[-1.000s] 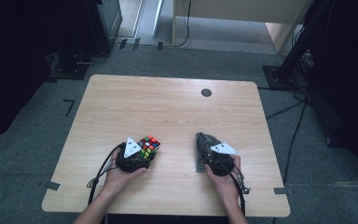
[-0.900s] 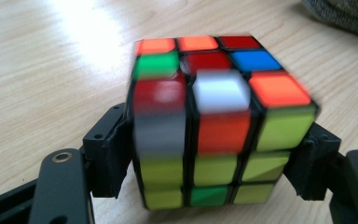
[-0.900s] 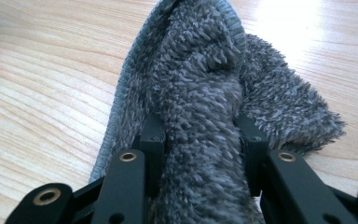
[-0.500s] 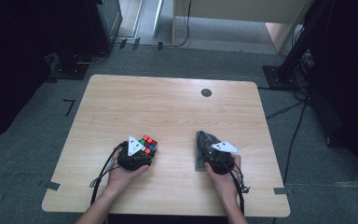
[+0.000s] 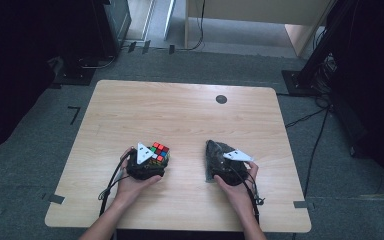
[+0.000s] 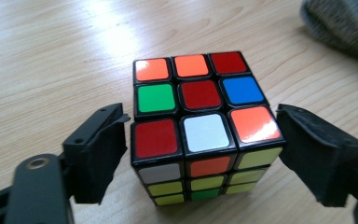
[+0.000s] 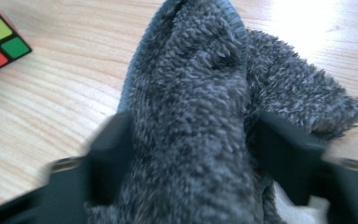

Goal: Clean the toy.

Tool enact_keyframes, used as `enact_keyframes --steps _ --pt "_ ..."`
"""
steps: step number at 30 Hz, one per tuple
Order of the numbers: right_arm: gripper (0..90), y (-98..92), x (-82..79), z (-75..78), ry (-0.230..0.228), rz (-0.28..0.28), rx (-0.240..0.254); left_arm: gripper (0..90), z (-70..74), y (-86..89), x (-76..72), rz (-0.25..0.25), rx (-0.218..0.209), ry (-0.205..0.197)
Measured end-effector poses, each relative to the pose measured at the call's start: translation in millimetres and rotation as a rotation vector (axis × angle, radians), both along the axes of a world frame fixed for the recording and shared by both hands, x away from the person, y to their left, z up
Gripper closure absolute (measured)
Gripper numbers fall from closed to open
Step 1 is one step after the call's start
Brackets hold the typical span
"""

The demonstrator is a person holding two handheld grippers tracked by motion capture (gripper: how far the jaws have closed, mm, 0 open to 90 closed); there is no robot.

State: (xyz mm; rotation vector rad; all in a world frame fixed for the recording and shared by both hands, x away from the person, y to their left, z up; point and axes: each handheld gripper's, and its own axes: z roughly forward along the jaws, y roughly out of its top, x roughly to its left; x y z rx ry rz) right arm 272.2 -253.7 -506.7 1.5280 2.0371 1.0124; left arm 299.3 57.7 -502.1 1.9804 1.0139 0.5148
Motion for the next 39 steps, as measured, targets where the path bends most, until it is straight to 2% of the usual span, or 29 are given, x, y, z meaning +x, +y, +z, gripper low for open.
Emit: enact_keyframes --steps 1,4,7,10,12,17,22,25,34,39 --pt "11.8 -0.3 -0.7 2.2 0.002 0.003 0.002 14.9 1.9 2.4 -0.9 -0.002 -0.017 0.008" --pt "0.6 -5.2 -4.1 10.8 0.001 0.000 0.040 13.5 10.1 12.9 -5.8 -0.025 -0.064 0.024" --pt "0.0 -16.0 -10.6 20.3 -0.033 0.005 0.073 13.4 17.5 27.0 -12.9 -0.024 -0.107 0.035" --pt "0.0 -28.3 -15.9 27.1 -0.036 -0.012 0.088 13.4 19.9 44.4 -20.8 -0.006 -0.111 0.025" --pt "0.0 -37.2 -20.8 30.3 -0.036 -0.015 0.090 13.4 20.0 56.4 -25.0 0.010 -0.106 0.018" --pt "0.0 -55.5 -33.6 31.1 -0.039 -0.030 0.060 13.4 19.0 86.5 -33.9 0.059 -0.102 0.018" --pt "0.0 -76.4 -46.0 24.5 -0.033 -0.056 0.037 13.5 14.7 109.0 -43.7 0.095 -0.073 0.009" --pt "0.0 -87.7 -51.7 19.5 -0.023 -0.069 0.033 13.4 11.0 122.3 -47.5 0.123 -0.079 0.024" --pt "0.0 -118.5 -65.1 2.6 0.014 -0.121 -0.007 13.4 -0.3 151.4 -59.7 0.167 -0.042 0.055" --pt "0.0 -130.2 -68.9 -1.4 0.021 -0.152 -0.006 13.4 -3.1 159.3 -65.0 0.189 -0.013 0.051"
